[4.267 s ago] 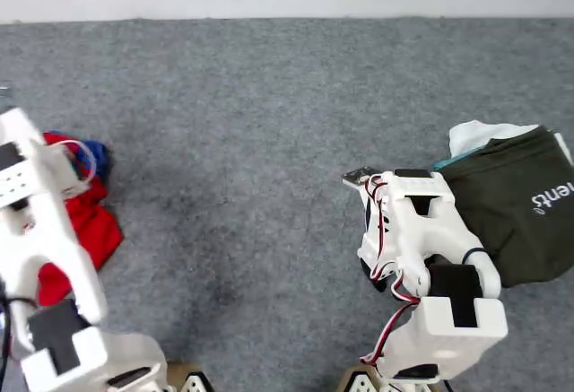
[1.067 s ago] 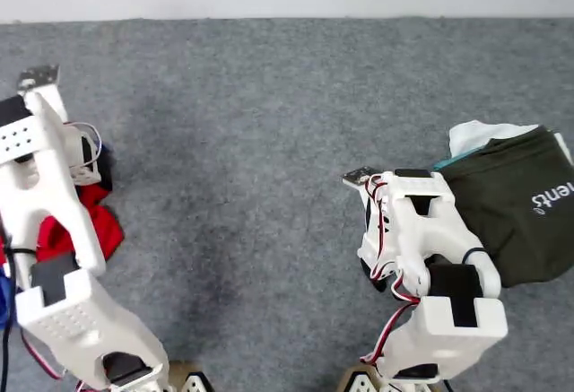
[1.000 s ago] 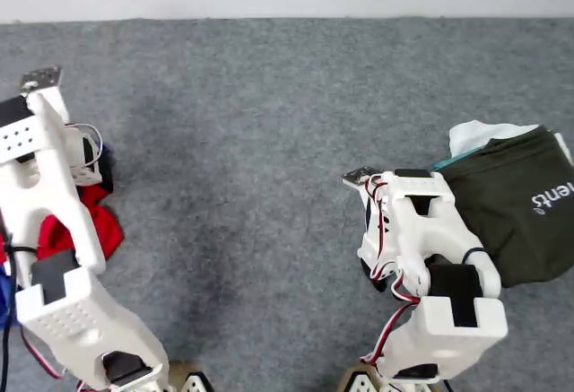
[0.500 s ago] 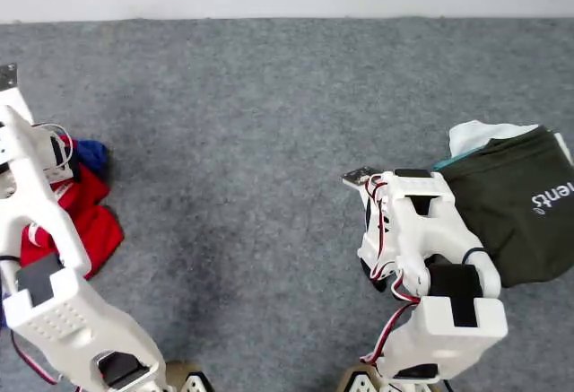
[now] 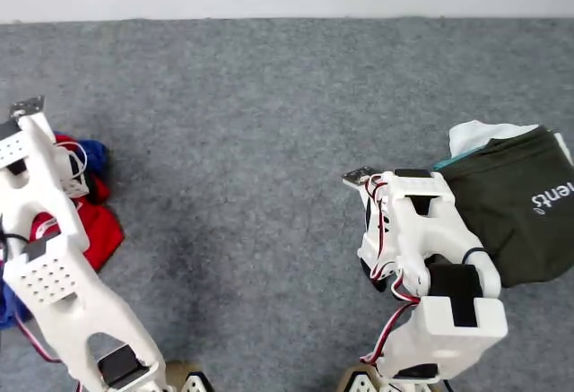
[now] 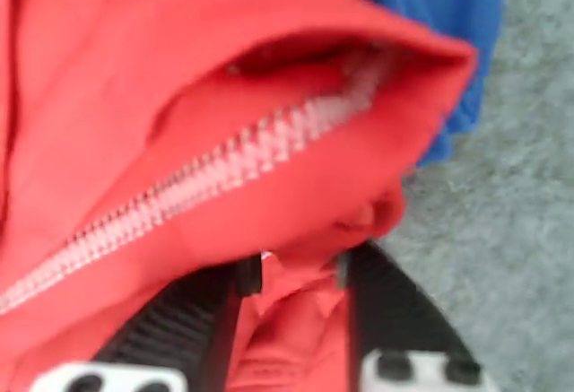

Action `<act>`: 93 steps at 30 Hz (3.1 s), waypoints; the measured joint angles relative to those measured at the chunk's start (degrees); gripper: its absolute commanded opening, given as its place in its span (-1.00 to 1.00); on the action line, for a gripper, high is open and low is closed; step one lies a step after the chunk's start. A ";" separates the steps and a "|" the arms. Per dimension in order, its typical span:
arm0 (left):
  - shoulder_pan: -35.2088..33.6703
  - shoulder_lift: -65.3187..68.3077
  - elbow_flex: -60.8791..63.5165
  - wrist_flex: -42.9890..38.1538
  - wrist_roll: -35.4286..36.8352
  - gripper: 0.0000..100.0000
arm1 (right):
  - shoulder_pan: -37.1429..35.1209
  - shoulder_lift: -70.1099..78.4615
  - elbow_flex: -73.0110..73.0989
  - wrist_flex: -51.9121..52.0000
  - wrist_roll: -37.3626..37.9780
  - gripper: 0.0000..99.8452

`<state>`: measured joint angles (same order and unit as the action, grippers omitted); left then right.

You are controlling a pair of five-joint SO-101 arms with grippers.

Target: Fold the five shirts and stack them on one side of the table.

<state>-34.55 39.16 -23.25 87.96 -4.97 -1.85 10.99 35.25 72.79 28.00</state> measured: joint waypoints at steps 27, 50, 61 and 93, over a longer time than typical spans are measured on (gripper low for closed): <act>17.58 -47.82 12.57 11.43 -1.41 -0.98 | 0.00 0.00 0.00 0.00 0.00 -0.36; 1.49 -78.15 59.87 -21.01 -10.73 -0.61 | 0.00 0.00 0.00 0.00 0.00 -0.36; -0.79 -59.08 55.21 -22.33 -13.10 -0.61 | 0.00 0.00 0.00 0.00 0.00 -0.36; -0.70 -13.10 19.08 -14.42 -12.84 -0.97 | 0.00 0.00 0.00 0.00 0.00 -0.36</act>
<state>-35.25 26.07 -4.18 73.54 -17.80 -1.85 10.99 35.25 72.79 28.00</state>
